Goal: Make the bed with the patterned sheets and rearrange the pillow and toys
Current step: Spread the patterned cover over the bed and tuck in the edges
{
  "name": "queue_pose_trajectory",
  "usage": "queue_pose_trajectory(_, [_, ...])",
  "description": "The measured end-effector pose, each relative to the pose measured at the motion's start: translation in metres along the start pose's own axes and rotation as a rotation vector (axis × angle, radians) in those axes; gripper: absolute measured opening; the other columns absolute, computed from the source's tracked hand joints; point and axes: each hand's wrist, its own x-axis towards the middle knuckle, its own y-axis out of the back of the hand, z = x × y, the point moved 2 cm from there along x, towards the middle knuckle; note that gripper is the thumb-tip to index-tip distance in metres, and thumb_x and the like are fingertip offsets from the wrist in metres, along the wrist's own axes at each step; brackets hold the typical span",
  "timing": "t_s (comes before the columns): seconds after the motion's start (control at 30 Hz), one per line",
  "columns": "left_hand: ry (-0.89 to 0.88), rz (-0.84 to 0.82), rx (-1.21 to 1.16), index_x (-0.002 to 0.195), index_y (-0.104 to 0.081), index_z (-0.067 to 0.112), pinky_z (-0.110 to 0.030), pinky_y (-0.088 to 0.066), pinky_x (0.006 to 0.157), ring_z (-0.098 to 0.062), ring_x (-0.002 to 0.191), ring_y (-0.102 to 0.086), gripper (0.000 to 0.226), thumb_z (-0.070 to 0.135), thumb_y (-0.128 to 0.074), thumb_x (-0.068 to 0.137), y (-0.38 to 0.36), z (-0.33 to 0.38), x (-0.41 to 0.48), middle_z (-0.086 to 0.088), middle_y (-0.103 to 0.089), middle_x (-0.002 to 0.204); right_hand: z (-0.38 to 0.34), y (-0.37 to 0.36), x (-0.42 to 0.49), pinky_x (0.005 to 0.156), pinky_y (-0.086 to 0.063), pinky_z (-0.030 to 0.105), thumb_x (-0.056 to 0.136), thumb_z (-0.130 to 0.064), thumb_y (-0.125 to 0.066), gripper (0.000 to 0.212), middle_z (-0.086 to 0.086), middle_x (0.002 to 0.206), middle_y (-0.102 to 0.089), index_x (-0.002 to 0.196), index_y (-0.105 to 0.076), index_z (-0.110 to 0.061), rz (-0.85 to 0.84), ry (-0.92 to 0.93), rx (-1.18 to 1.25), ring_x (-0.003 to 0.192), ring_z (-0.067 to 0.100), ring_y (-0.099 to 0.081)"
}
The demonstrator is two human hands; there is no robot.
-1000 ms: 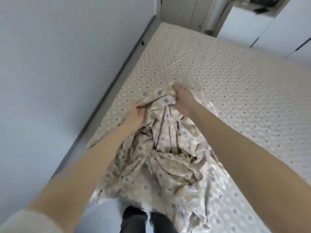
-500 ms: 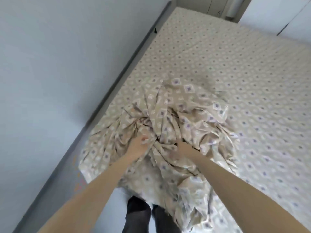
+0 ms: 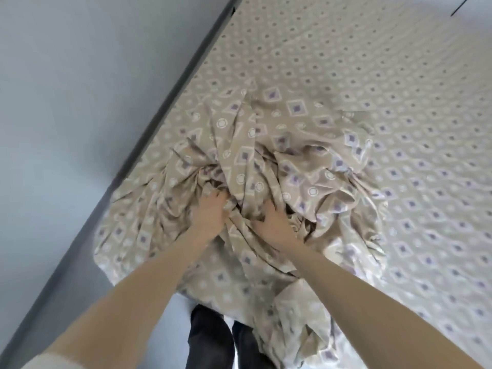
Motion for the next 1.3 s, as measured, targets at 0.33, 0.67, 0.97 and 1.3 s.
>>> queue_pose_trajectory(0.33, [-0.005,-0.045,-0.071,0.129,-0.051,0.010,-0.038,-0.045,0.084,-0.032,0.110,-0.050,0.048,-0.003,-0.047,0.083,0.028,-0.020,-0.009,-0.011,-0.050,0.121,-0.022,0.004,0.016,0.091,-0.038,0.032,0.095,-0.006,-0.039,0.048,0.016,0.133,-0.051,0.143,-0.035,-0.006,0.204,-0.261,0.530,0.122,0.035,-0.048])
queue_pose_trajectory(0.67, [0.145,-0.035,-0.024,0.119,-0.051,0.004,-0.041,-0.047,0.087,-0.034,0.108,-0.053,0.034,0.004,-0.047,0.086,0.089,-0.061,-0.050,-0.016,-0.052,0.122,-0.090,0.124,-0.035,0.047,-0.029,0.024,0.096,-0.006,-0.036,0.042,0.003,0.077,-0.044,0.137,-0.039,-0.011,0.282,-0.332,0.811,0.055,0.012,-0.034])
queue_pose_trajectory(0.97, [0.111,-0.011,-0.113,0.108,-0.061,0.001,-0.033,-0.045,0.083,-0.032,0.106,-0.059,0.035,0.031,-0.054,0.091,0.181,-0.044,-0.083,-0.016,-0.063,0.115,-0.184,0.236,-0.124,0.056,-0.053,0.024,0.097,-0.033,-0.051,0.033,0.005,0.070,-0.068,0.101,-0.063,-0.003,0.091,-0.134,0.712,0.058,0.016,-0.058])
queue_pose_trajectory(1.3, [0.164,0.048,-0.174,0.103,-0.063,-0.008,-0.040,-0.050,0.083,-0.035,0.101,-0.062,0.029,0.014,-0.062,0.084,0.252,-0.080,-0.103,-0.023,-0.065,0.107,-0.197,0.226,-0.179,0.074,-0.045,0.031,0.091,-0.014,-0.054,0.027,0.012,0.114,-0.063,0.115,-0.060,-0.004,0.251,-0.155,-0.576,0.104,0.029,-0.060])
